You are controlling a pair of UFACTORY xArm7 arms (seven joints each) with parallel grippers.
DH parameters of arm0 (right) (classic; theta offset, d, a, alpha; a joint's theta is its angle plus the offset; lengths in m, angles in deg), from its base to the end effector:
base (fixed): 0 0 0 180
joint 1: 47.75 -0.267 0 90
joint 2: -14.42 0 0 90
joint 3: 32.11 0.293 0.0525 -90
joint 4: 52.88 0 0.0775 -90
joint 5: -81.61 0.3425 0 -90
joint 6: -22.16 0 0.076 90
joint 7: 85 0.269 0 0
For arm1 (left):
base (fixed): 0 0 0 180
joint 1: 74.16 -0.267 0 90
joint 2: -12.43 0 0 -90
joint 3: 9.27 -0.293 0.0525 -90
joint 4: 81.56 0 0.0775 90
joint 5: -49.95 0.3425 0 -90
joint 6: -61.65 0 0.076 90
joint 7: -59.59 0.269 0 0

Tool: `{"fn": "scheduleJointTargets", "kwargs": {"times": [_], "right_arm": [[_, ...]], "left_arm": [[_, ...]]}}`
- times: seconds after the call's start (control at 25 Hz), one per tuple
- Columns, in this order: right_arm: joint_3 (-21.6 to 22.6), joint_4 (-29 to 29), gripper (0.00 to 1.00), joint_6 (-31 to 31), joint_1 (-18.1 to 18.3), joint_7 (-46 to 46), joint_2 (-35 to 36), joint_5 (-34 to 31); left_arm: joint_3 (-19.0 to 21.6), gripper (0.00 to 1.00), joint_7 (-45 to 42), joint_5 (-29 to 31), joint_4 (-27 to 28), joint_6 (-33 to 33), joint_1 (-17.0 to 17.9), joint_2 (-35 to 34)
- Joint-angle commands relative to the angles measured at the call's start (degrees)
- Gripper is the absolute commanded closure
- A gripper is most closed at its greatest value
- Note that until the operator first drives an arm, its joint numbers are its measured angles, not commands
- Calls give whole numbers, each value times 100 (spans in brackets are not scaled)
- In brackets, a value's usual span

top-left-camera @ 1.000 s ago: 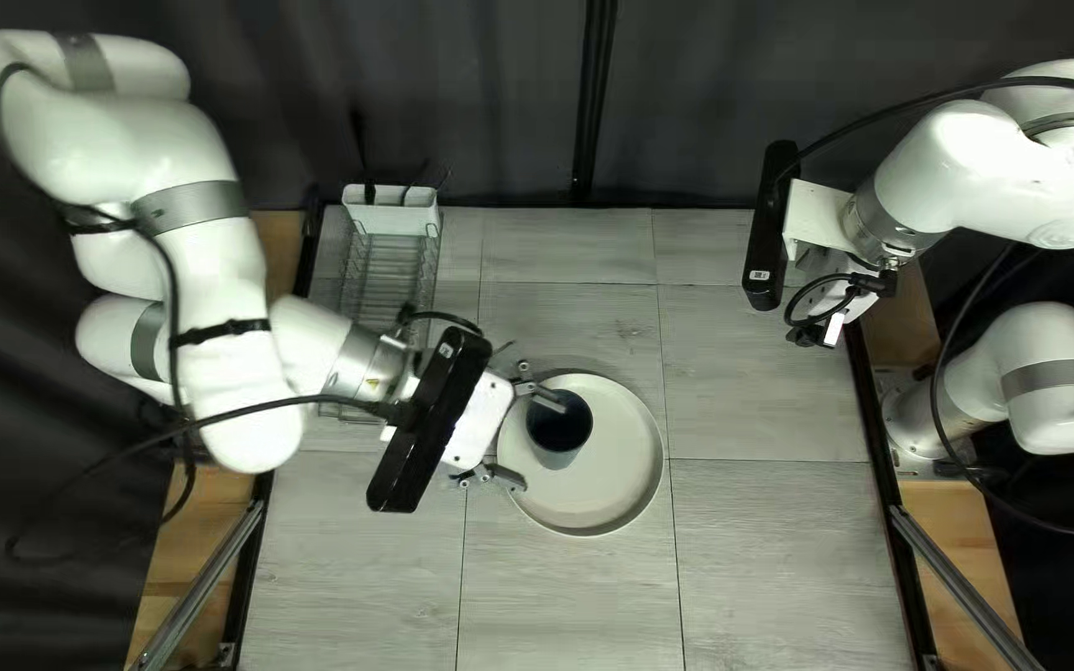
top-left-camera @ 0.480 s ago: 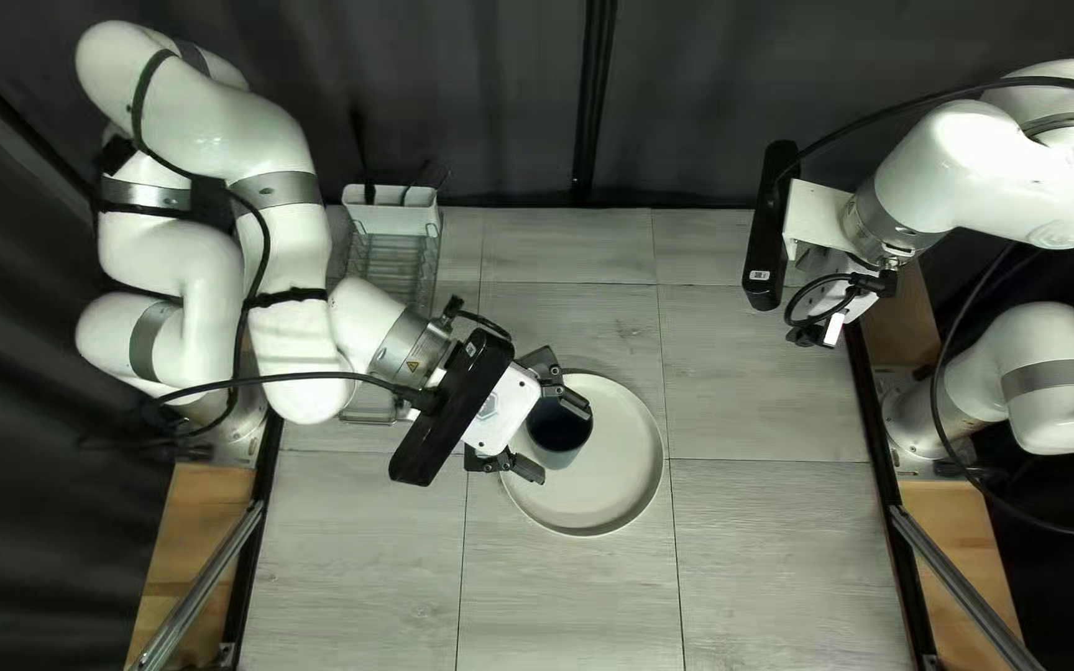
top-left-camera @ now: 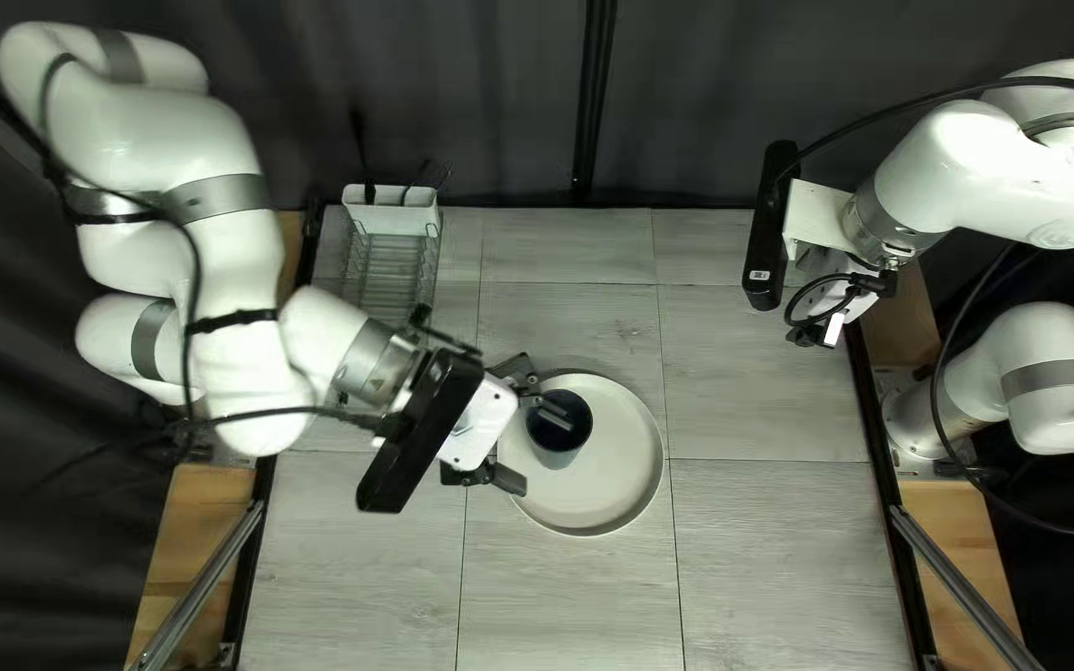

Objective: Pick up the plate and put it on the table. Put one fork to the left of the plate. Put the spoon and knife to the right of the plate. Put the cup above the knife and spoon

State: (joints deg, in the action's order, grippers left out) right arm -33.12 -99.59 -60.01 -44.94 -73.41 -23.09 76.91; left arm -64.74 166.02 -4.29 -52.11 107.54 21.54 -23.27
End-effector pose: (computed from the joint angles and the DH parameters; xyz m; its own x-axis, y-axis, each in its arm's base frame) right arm 0.2955 -0.0401 0.3085 0.9667 -0.2512 0.0489 -0.2540 -0.9652 0.0623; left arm 0.4958 -0.1438 0.3197 0.0789 -0.7180 0.6916 -0.4453 -0.6460 -0.6199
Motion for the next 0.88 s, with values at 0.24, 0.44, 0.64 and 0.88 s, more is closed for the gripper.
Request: {"fn": "scheduleJointTargets", "kwargs": {"times": [0.24,0.44,0.64,0.88], "right_arm": [[0,0,0,0,0,0,0,0],[0,0,0,0,0,0,0,0],[0,0,0,0,0,0,0,0],[0,0,0,0,0,0,0,0]], "left_arm": [[328,0,545,-1425,667,-257,109,689],[388,0,1877,-2584,1218,-756,-15,802],[-99,0,3797,-4054,2044,-1229,366,1060],[-855,0,5020,-4796,2532,-1309,1088,1005]]}}
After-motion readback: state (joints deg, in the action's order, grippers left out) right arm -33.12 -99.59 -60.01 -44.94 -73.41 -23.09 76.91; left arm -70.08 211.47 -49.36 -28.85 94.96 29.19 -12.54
